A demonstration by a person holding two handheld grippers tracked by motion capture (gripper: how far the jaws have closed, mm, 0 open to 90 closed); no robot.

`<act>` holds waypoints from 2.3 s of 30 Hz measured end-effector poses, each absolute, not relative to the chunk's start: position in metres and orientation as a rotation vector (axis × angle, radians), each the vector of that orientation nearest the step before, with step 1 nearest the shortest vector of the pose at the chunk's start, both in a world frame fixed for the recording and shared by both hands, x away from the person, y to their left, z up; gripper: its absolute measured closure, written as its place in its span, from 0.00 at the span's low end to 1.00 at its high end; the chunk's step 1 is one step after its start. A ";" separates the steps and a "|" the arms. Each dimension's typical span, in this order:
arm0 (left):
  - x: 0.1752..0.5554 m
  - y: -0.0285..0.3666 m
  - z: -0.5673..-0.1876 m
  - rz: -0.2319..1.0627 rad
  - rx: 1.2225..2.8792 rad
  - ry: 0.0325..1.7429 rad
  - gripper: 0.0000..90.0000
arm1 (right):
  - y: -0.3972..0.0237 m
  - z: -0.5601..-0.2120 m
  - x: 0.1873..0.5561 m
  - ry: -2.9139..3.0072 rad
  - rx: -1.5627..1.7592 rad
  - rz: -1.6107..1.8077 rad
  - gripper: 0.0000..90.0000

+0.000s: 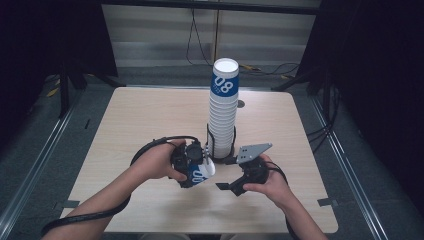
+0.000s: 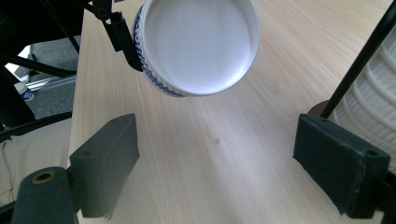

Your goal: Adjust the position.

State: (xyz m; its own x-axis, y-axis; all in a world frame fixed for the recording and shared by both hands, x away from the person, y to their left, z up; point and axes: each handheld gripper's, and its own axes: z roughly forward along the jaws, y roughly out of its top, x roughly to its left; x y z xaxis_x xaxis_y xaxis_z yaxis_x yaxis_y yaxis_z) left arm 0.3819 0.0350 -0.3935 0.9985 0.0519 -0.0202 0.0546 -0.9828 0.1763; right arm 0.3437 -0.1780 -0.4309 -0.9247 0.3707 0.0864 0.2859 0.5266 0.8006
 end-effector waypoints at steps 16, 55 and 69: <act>0.375 0.017 -0.397 -0.033 2.995 0.013 0.30 | -0.169 -0.432 0.344 2.680 0.530 1.400 0.15; 0.378 0.013 -0.403 -0.035 2.860 -0.079 0.24 | -0.166 -0.435 0.343 2.675 0.451 1.435 0.32; 0.386 0.030 -0.398 -0.057 2.730 -0.010 0.19 | -0.177 -0.433 0.343 2.645 0.475 1.438 0.32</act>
